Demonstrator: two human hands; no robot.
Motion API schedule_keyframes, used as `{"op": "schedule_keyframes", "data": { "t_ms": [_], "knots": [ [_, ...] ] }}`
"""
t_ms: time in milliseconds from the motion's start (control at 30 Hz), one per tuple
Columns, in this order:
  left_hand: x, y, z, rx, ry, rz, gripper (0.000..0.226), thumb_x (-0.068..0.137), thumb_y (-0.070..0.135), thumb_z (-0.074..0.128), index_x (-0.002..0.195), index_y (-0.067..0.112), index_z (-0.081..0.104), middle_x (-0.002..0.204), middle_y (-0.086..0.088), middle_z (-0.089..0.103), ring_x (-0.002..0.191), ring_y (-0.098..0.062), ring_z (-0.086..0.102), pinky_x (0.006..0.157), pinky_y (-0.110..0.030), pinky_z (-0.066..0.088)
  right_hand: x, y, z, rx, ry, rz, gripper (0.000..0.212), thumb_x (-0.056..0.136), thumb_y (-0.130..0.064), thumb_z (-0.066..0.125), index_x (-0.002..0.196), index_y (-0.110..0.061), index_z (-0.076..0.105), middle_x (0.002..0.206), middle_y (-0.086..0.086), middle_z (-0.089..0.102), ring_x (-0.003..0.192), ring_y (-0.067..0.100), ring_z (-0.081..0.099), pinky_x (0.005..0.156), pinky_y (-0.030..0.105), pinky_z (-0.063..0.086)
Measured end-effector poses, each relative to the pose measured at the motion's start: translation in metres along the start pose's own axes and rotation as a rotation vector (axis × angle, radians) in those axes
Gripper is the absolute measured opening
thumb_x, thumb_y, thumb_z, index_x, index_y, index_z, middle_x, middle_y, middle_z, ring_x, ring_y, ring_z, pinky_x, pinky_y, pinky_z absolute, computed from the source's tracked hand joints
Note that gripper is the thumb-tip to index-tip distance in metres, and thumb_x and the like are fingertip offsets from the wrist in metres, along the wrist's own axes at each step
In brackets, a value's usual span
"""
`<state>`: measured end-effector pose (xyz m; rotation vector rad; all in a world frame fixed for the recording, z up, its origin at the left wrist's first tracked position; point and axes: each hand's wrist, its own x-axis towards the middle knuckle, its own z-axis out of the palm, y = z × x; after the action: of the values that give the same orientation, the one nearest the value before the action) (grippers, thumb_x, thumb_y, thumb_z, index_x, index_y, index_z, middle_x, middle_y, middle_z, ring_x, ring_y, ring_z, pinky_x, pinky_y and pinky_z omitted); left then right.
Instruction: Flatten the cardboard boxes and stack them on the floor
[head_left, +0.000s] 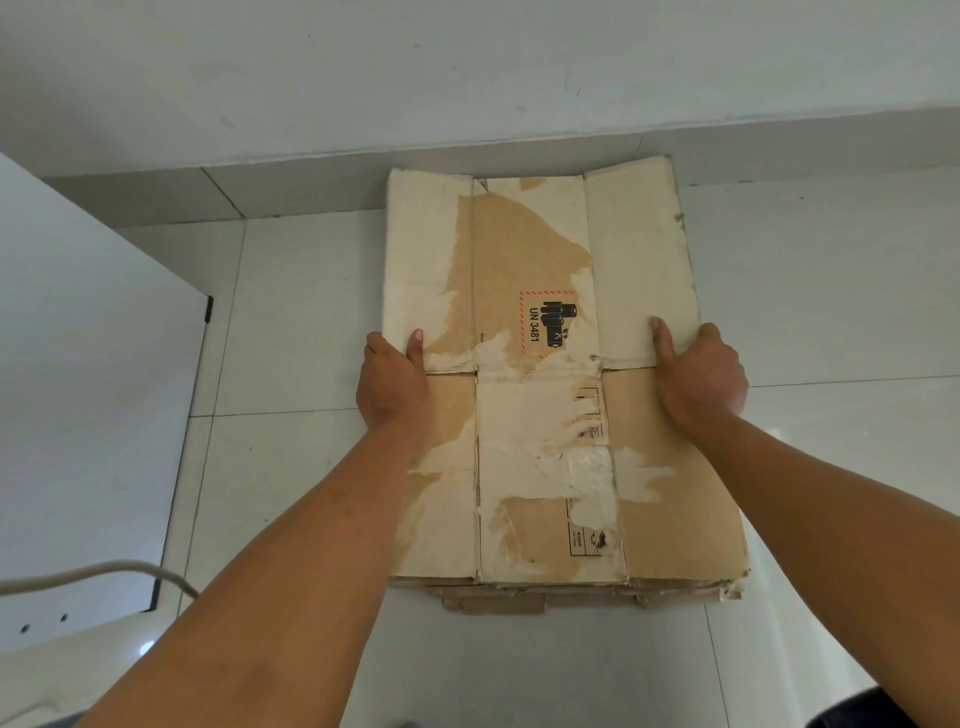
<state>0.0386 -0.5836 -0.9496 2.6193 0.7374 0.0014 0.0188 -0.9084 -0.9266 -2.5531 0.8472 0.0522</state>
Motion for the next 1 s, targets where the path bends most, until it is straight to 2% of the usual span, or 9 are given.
{"op": "schedule_keyframes", "data": {
  "t_ms": [133,233,300,333,400,467,533,800,1000],
  "knots": [
    [-0.002,0.005,0.002,0.046,0.024,-0.012,0.059,0.103,0.055,0.037,0.132,0.004,0.043,0.125,-0.015,0.057,0.113,-0.033,0.056,0.081,-0.045,0.048,0.0,-0.002,0.0,-0.053,0.011,0.024,0.073,0.097,-0.076,0.034,0.112,-0.006,0.051,0.097,0.014,0.062,0.08,0.034,0.054,0.072,0.041,0.043],
    [-0.008,0.011,0.005,0.07,0.136,0.082,0.058,0.103,0.039,0.048,0.147,0.004,0.033,0.141,-0.016,0.043,0.129,-0.032,0.044,0.1,-0.044,0.048,-0.009,-0.009,0.001,-0.068,0.048,0.02,0.071,0.099,-0.068,0.042,0.134,-0.006,0.042,0.123,0.019,0.061,0.102,0.043,0.061,0.08,0.047,0.046],
    [-0.02,0.018,0.008,0.003,0.126,0.283,0.062,0.102,0.026,0.05,0.154,0.002,0.027,0.154,-0.018,0.032,0.143,-0.034,0.03,0.117,-0.047,0.035,-0.021,-0.013,0.007,-0.178,0.091,-0.077,0.082,0.099,-0.062,0.047,0.154,-0.005,0.025,0.148,0.021,0.043,0.13,0.044,0.046,0.103,0.053,0.04],
    [-0.029,0.021,0.013,-0.03,0.069,0.417,0.062,0.102,0.023,0.049,0.155,0.001,0.026,0.158,-0.018,0.028,0.148,-0.034,0.023,0.122,-0.05,0.026,-0.029,-0.015,0.011,-0.211,0.072,-0.14,0.086,0.099,-0.06,0.046,0.159,-0.007,0.016,0.159,0.021,0.031,0.143,0.042,0.033,0.115,0.053,0.032],
    [-0.046,0.025,0.024,-0.018,-0.068,0.624,0.063,0.104,0.029,0.044,0.157,0.003,0.024,0.164,-0.014,0.021,0.154,-0.028,0.012,0.125,-0.051,0.013,-0.045,-0.018,0.023,-0.203,-0.045,-0.287,0.086,0.102,-0.059,0.04,0.164,-0.013,0.002,0.172,0.013,0.004,0.158,0.034,0.007,0.126,0.049,0.013],
    [-0.055,0.024,0.034,0.062,-0.127,0.667,0.067,0.105,0.04,0.036,0.16,0.006,0.016,0.169,-0.007,0.008,0.156,-0.019,0.0,0.126,-0.046,0.004,-0.058,-0.016,0.038,-0.225,-0.14,-0.446,0.086,0.104,-0.064,0.029,0.165,-0.017,-0.008,0.173,0.004,-0.014,0.159,0.026,-0.012,0.129,0.046,0.0],
    [-0.055,0.021,0.038,0.106,-0.148,0.644,0.069,0.106,0.044,0.031,0.161,0.009,0.008,0.169,-0.004,0.0,0.156,-0.016,-0.007,0.126,-0.044,0.001,-0.063,-0.011,0.049,-0.268,-0.162,-0.522,0.086,0.103,-0.068,0.019,0.163,-0.018,-0.016,0.171,0.0,-0.023,0.156,0.023,-0.023,0.129,0.045,-0.005],
    [-0.054,0.021,0.042,0.211,-0.144,0.643,0.071,0.105,0.044,0.027,0.161,0.009,0.0,0.169,-0.005,-0.006,0.155,-0.016,-0.012,0.126,-0.042,-0.002,-0.062,-0.008,0.058,-0.311,-0.147,-0.538,0.086,0.104,-0.064,0.021,0.162,-0.014,-0.018,0.171,0.003,-0.023,0.156,0.024,-0.023,0.129,0.047,-0.001],
    [-0.051,0.031,0.029,0.279,-0.32,0.596,0.072,0.105,0.047,0.019,0.159,0.01,-0.012,0.166,-0.005,-0.022,0.152,-0.017,-0.024,0.126,-0.042,-0.007,-0.053,-0.014,0.048,-0.388,-0.331,-0.507,0.089,0.097,-0.071,0.002,0.158,-0.015,-0.028,0.165,0.002,-0.036,0.152,0.026,-0.035,0.127,0.046,-0.013]
  ]
}}
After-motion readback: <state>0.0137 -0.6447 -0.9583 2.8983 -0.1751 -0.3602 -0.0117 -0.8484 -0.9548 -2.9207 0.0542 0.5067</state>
